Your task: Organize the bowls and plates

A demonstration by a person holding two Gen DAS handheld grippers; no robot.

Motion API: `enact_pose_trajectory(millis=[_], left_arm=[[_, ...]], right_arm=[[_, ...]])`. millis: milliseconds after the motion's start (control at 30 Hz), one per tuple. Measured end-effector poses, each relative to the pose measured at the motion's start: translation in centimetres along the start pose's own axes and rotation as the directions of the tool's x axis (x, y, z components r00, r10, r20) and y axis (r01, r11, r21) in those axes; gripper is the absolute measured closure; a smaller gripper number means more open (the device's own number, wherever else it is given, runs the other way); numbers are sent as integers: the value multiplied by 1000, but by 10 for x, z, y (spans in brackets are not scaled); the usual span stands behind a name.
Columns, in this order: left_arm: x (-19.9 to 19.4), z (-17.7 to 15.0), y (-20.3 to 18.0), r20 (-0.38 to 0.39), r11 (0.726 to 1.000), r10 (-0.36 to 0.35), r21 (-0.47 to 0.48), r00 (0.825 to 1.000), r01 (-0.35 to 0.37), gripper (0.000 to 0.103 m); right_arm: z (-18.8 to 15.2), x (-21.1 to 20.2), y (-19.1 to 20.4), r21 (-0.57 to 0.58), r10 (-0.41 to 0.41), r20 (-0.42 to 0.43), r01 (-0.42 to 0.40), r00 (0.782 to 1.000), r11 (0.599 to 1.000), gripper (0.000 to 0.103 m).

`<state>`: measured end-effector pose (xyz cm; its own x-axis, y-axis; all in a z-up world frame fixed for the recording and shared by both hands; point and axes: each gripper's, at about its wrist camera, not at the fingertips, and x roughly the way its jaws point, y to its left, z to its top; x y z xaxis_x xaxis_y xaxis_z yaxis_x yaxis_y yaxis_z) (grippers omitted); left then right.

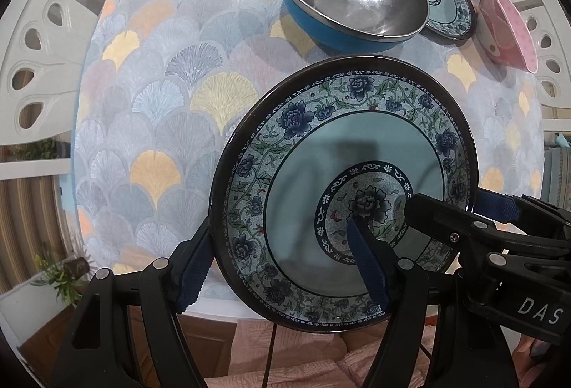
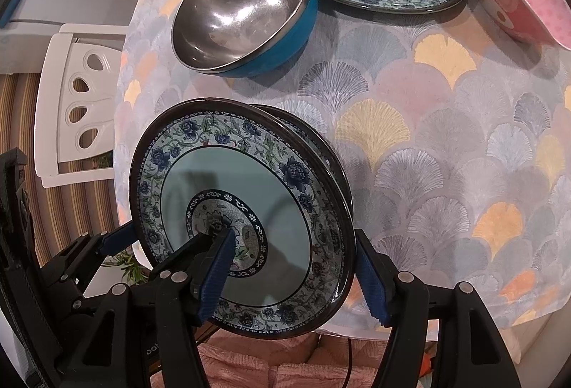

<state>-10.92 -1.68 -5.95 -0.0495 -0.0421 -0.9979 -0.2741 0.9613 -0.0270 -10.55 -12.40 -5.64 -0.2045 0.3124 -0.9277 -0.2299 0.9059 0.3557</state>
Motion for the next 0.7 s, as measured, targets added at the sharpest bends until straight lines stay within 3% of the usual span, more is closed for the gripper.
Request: enact_pose_trajectory(millis=[700], left_arm=[[8,0,8,-29,1000,-4,-9,1000,4,33]], right_arm=[[3,4,-2,7,26,-19,-25,999,1000,38]])
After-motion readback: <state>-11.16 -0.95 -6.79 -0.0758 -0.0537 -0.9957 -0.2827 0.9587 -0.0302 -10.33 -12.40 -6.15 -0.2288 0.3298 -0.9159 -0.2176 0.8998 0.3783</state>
